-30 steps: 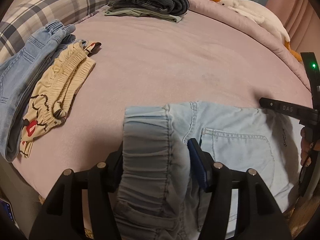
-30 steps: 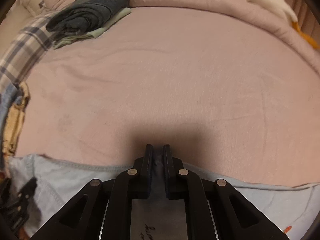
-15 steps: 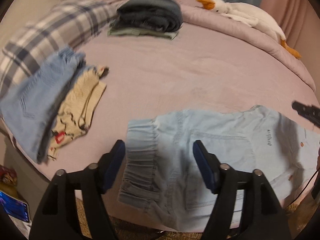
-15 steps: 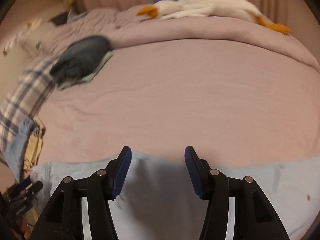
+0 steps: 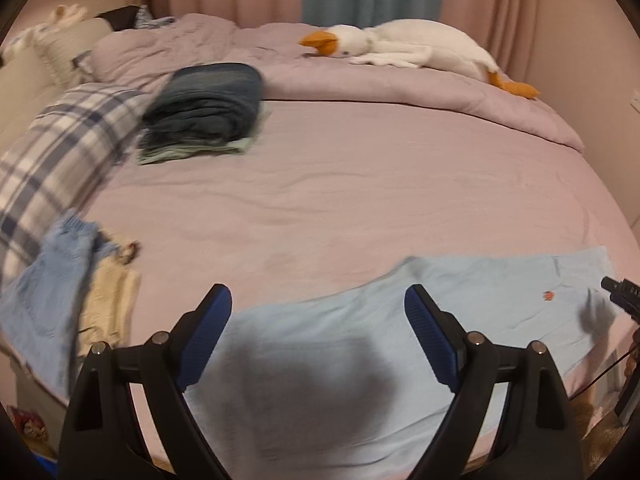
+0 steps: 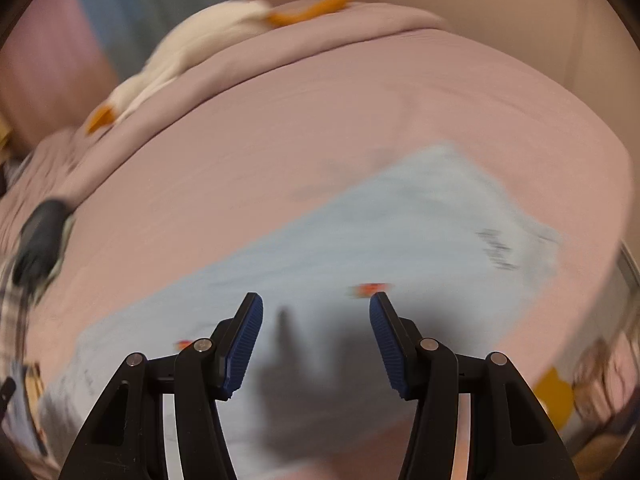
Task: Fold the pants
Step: 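Grasp the folded jeans edge with left gripper while right gripper grasps the pocket edge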
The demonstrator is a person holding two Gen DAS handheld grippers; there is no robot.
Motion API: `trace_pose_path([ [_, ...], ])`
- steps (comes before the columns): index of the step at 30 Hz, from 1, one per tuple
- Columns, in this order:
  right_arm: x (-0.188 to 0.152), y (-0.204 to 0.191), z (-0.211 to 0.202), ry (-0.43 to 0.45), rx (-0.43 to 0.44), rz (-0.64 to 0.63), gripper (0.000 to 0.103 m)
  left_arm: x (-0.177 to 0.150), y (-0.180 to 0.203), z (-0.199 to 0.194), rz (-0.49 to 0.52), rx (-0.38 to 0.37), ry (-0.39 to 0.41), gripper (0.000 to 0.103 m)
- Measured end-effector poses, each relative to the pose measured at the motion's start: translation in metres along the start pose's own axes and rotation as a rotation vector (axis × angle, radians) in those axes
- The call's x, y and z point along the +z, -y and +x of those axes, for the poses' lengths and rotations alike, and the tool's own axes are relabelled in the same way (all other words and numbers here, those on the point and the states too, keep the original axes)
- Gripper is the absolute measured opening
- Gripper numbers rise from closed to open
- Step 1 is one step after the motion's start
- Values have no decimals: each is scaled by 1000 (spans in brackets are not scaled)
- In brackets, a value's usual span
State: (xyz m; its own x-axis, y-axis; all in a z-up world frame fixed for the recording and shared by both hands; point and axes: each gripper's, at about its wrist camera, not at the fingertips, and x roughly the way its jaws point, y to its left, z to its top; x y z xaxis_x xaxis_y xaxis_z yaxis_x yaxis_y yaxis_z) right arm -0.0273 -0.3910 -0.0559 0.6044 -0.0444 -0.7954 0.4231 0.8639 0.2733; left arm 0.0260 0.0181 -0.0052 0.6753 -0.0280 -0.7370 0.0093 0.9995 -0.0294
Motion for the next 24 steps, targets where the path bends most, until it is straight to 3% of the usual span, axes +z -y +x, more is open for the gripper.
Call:
trace_pose_path([
  [3, -4, 31, -9, 22, -37, 86, 55, 8, 17, 14, 1, -78, -33, 87],
  [5, -6, 53, -14, 37, -62, 144, 55, 13, 26, 25, -13, -133, -67, 79],
  [6, -8, 65, -16, 40, -74, 173, 55, 15, 31, 29, -26, -166, -80, 68],
  [8, -11, 80, -16, 39, -91, 219, 55, 19, 37, 42, -57, -233, -121, 57],
  [13, -14, 100, -18, 52, -96, 298, 55, 21, 54, 73, -62, -265, -213, 26],
  [18, -8, 118, -21, 84, -71, 360, 53, 19, 66, 103, -54, -280, -296, 20],
  [20, -7, 123, -17, 89, -54, 375, 41, 18, 70, 115, -50, -269, -322, 20],
  [24, 4, 128, -9, 92, 6, 385, 37, 13, 75, 132, -53, -273, -373, 20],
])
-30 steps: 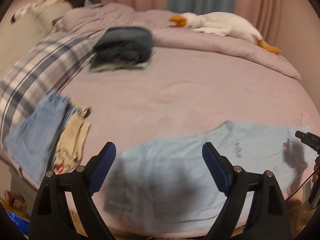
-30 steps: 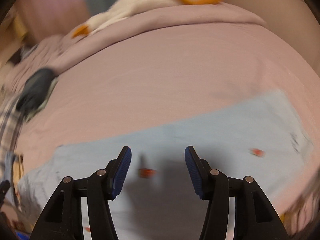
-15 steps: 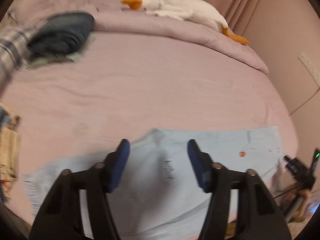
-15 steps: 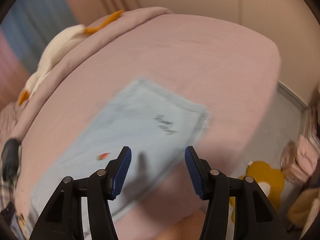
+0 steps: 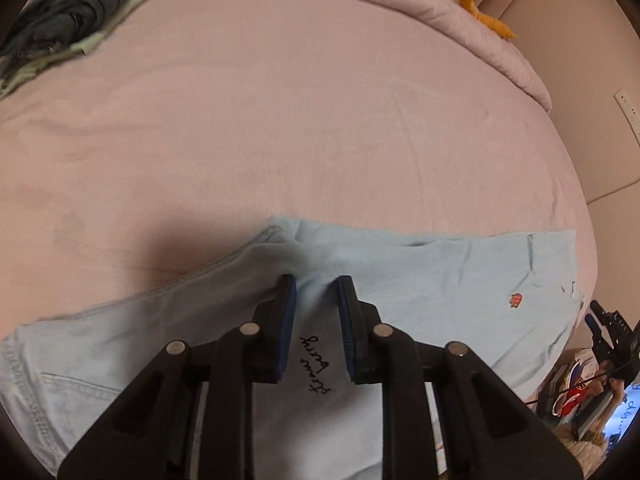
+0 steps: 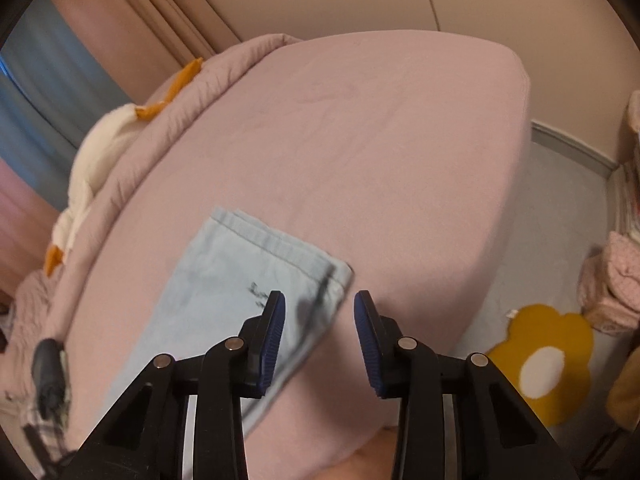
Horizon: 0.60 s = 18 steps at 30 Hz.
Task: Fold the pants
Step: 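Grasp the folded jeans edge with left gripper while right gripper grasps the pocket edge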
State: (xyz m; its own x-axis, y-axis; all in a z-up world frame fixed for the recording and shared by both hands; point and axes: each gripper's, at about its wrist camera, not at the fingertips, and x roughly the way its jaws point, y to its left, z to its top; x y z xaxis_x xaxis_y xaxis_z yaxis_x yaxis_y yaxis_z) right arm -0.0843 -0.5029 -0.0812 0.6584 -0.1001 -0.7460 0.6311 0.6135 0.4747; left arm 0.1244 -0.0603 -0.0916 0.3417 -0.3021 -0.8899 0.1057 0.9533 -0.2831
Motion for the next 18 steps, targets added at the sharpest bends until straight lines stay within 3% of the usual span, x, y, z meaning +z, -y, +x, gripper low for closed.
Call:
trace_pose_path([
  [5, 5, 0, 30, -59, 9, 11, 36, 2, 1, 3, 9, -4, -3, 22],
  [7, 5, 0, 38, -52, -53, 8, 25, 3, -1, 4, -2, -20, -6, 22],
  [8, 6, -1, 35, -36, -65, 0, 13, 2, -2, 3, -7, -28, -8, 22],
  [9, 4, -3, 27, -10, -50, -11, 10, 2, -3, 4, -12, -36, -10, 22],
  [13, 0, -6, 13, 29, -90, -44, 9, -1, -3, 4, -5, -35, -2, 22],
  [16, -1, 8, 38, -43, -101, -19, 9, -1, 1, 5, 21, -18, -1, 22],
  [18, -2, 10, 41, -27, -90, -35, 8, 0, 1, 4, 20, -16, -2, 22],
])
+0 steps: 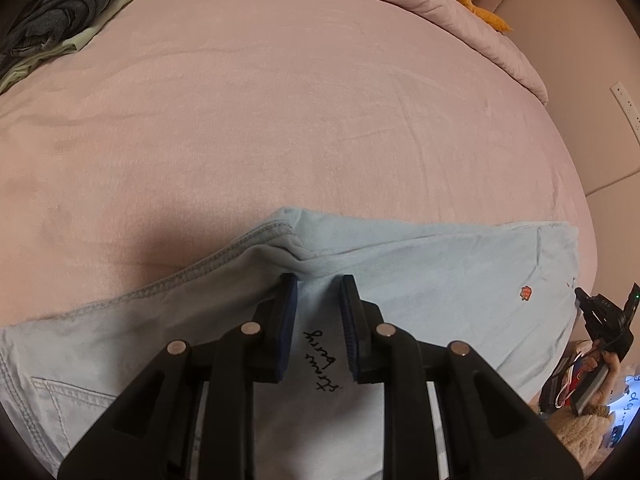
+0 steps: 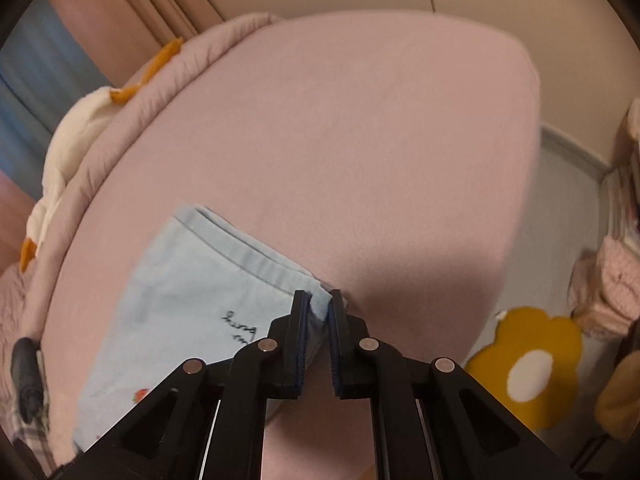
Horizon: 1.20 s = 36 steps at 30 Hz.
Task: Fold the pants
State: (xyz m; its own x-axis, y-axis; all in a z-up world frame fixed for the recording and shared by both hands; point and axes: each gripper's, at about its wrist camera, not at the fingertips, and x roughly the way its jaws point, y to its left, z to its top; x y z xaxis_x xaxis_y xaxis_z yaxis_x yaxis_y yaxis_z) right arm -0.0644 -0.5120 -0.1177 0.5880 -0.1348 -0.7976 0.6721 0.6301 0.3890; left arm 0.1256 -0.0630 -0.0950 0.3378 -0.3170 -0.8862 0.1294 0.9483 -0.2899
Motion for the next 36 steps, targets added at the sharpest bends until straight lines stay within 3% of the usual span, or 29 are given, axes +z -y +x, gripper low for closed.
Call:
trace_pose_path([
  [4, 2, 1, -2, -9, -8, -4, 8, -10, 1, -10, -17, 12, -11, 22],
  [7, 4, 7, -7, -17, 2, 24, 10, -25, 10, -24, 39, -65, -20, 22],
  [9, 3, 13, -13, -26, -6, 35, 37, -41, 16, -35, 59, -120, -22, 24],
  [11, 0, 14, -21, -10, -14, 35, 45, -54, 20, -38, 73, -162, -44, 30],
  [13, -3, 16, -27, -9, 25, 52, 45, -69, 25, -37, 76, -206, -86, 37],
  [17, -6, 9, -23, -46, 169, 43, 45, -88, 29, -22, 80, -169, -123, 40],
  [21, -7, -1, 0, -94, 148, 23, 45, -93, 30, -21, 66, -153, -99, 40],
  [25, -3, -4, 15, -50, 151, 49, 45, -94, 32, -20, 83, -153, -86, 40],
  [28, 1, -11, 12, -24, 84, 29, 32, -104, 23, -26, 79, -160, -74, 40],
  [30, 7, -10, 12, -28, 80, 54, 11, -104, 23, -27, 73, -161, -75, 40],
  [32, 11, -11, -3, -13, 90, 78, 9, -103, 22, -27, 62, -158, -74, 40],
  [36, 14, -45, -68, 133, 207, -62, 9, -104, 26, -30, 70, -135, -66, 40],
])
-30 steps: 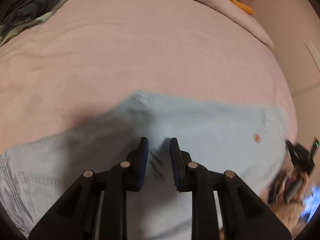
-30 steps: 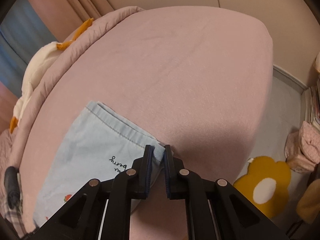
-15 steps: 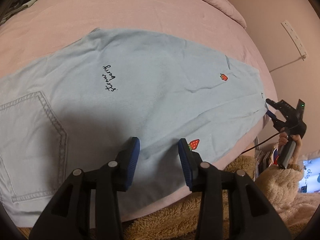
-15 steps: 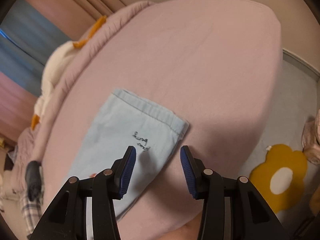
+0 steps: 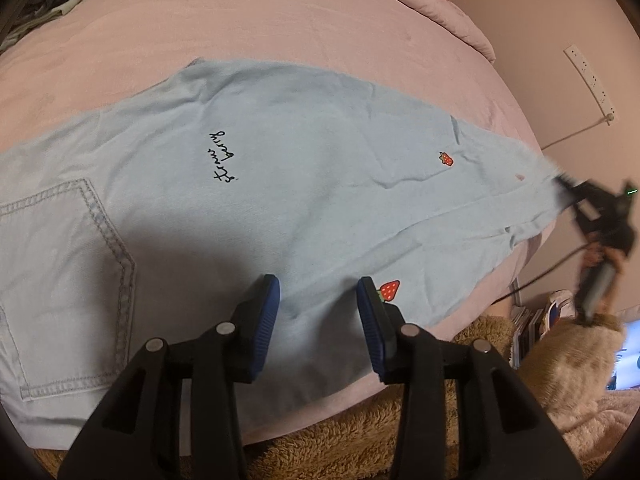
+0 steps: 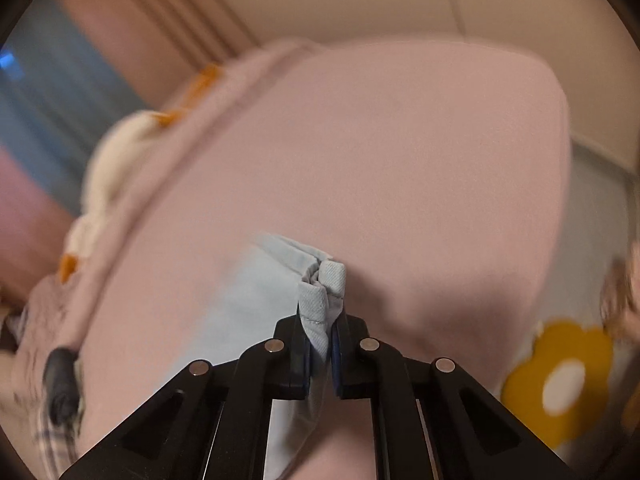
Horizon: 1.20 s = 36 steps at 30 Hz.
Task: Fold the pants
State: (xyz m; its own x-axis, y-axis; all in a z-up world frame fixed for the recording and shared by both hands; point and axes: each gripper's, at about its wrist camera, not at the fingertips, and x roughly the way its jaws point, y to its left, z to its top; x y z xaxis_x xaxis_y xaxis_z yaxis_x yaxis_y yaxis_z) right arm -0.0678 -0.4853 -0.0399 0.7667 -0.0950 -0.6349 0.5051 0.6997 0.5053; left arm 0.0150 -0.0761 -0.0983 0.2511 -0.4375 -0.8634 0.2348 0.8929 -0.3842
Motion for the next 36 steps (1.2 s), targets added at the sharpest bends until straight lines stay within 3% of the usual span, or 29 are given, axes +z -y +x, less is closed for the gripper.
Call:
trace_pose_path([
  [5, -16, -89, -62, 81, 217, -298, 9, -1, 4, -9, 20, 57, 11, 42],
  [7, -35, -124, -77, 69, 314, -408, 9, 0, 2, -17, 19, 83, 35, 48],
  [10, -70, -165, -80, -25, 456, -515, 9, -1, -6, -32, 8, 100, 86, 57],
  [13, -117, -200, -58, -170, 544, -615, 9, -2, -17, -43, -19, 122, 125, 63],
  [17, -176, -221, -8, -392, 519, -672, 9, -5, -29, -48, -51, 147, 128, 63],
  [20, -216, -226, 34, -546, 417, -735, 9, -6, -31, -48, -63, 142, 126, 63],
  [23, -227, -221, 44, -582, 349, -754, 10, -6, -27, -49, -52, 159, 128, 65],
  [25, -218, -219, 41, -604, 374, -715, 14, -7, -23, -52, -37, 164, 134, 68],
  [26, -211, -217, 38, -617, 391, -691, 22, -6, -22, -52, -31, 163, 136, 68],
  [27, -207, -212, 33, -618, 405, -673, 38, -4, -20, -51, -24, 162, 138, 70],
  [29, -193, -202, 21, -586, 429, -641, 53, -1, -15, -50, -9, 158, 142, 72],
  [32, -170, -188, 3, -505, 424, -609, 53, 6, -5, -47, 26, 147, 137, 75],
  [36, -138, -148, 0, -359, 269, -504, 53, 15, 5, -40, 56, 103, 142, 82],
])
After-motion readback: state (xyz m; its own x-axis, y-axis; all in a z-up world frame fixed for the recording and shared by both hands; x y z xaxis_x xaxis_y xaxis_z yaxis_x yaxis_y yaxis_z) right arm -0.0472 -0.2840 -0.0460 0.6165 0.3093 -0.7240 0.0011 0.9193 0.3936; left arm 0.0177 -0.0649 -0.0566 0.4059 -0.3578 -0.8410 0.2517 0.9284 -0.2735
